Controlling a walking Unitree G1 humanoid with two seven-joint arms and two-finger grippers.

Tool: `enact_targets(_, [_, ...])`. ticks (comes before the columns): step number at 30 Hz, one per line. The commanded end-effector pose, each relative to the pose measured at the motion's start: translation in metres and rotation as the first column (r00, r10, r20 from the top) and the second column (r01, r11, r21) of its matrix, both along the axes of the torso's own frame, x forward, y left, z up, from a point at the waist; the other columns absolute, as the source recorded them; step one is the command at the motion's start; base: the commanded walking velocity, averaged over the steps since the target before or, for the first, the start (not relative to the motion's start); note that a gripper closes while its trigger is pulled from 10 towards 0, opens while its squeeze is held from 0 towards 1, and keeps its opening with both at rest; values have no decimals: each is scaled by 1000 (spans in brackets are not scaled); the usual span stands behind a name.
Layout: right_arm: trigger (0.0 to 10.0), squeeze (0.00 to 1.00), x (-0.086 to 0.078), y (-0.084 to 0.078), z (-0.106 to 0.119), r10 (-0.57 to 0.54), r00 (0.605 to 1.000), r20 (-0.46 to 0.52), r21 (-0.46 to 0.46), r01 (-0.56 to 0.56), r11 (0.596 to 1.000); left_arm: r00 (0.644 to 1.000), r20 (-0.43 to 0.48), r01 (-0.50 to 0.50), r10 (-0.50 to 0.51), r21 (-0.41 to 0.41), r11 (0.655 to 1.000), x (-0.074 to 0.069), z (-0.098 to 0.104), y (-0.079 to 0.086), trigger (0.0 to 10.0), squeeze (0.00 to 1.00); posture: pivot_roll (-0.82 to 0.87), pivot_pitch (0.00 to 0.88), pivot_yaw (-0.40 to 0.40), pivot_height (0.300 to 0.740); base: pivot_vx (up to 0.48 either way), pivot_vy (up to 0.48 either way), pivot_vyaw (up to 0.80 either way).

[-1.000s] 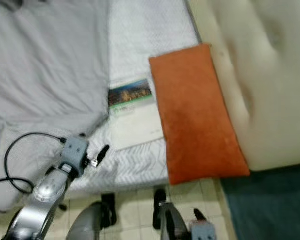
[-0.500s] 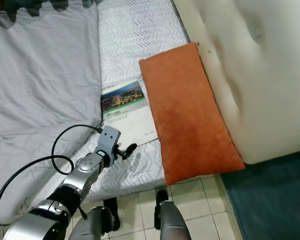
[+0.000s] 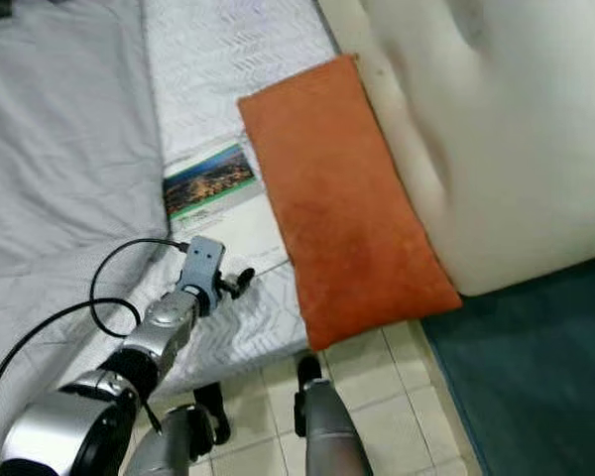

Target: Clean up the room

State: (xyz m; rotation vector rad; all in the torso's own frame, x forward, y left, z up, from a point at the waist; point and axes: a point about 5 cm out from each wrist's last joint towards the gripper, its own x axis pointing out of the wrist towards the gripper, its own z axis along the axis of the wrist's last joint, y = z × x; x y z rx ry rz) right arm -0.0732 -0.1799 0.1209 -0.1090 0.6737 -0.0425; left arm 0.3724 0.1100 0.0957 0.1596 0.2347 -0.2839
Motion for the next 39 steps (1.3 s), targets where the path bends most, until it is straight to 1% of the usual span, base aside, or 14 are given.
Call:
enact_targets(1, [10000,0,-12,-1,8,13,999,-40,2,-13,1000,997,-79,-10,13,41,999,-10,-20,4,10000,0,-704,667,-77,740,0,0,0])
enact_targets(5, [10000,0,-34,2,23,37,993,-115,8,-36,999,993,-105,-41,51,94,995,-10,-24,16,10000,0,-723,672,-91,740,0,0,0])
enact_targets(8, [10000,0,-46,0,29,36,988,-150,6,-35,999,990,-123,-59,71,99,993,-10,-25,21,10000,0,-719,668,-97,740,0,0,0])
enact_targets(9, [10000,0,-59,-1,37,36,983,-181,2,-36,999,985,-156,-63,76,87,994,-12,-28,21,10000,0,-711,675,-103,740,0,0,0])
enact_targets(12, [10000,0,-65,-1,40,47,977,-208,13,-45,999,976,-203,-65,76,63,996,-16,-35,18,10000,0,-699,696,-108,740,0,0,0])
enact_targets(16, [10000,0,-62,4,40,69,976,-204,32,-64,997,968,-236,-80,84,29,996,-19,-40,18,10000,0,-696,706,-111,740,0,0,0])
enact_targets(18, [10000,0,-59,6,39,73,977,-198,43,-66,997,958,-281,-75,64,-30,997,-25,-48,15,10000,0,-667,698,-101,740,0,0,0])
enact_targets(19, [10000,0,-58,6,36,76,978,-193,48,-68,996,948,-318,-40,18,-61,997,-32,-56,9,10000,0,-646,688,-92,740,0,0,0])
enact_targets(26, [10000,0,-50,3,28,98,982,-160,64,-88,994,923,-375,65,-87,-71,995,-47,-73,-1,10000,0,-604,691,-85,740,0,0,0])
enact_targets(30, [10000,0,-42,1,19,115,984,-139,74,-106,992,895,-409,194,-178,-3,981,-61,-87,2,10000,0,-575,683,-81,740,0,0,0])
enact_targets(31, [10000,0,-42,1,19,115,984,-139,74,-106,992,895,-409,194,-178,-3,981,-61,-87,2,10000,0,-575,683,-81,740,0,0,0])
enact_targets(33, [10000,0,-37,-1,14,122,984,-126,75,-113,991,889,-420,219,-181,44,975,-66,-91,15,10000,0,-553,673,-75,740,0,0,0])
enact_targets(35, [10000,0,-31,-2,6,130,985,-112,79,-121,989,889,-423,254,-178,132,958,-67,-93,34,10000,0,-533,675,-71,740,0,0,0])
enact_targets(39, [10000,0,-29,-2,2,133,985,-110,82,-124,989,885,-423,292,-195,177,940,-69,-93,43,10000,0,-518,674,-67,740,0,0,0])
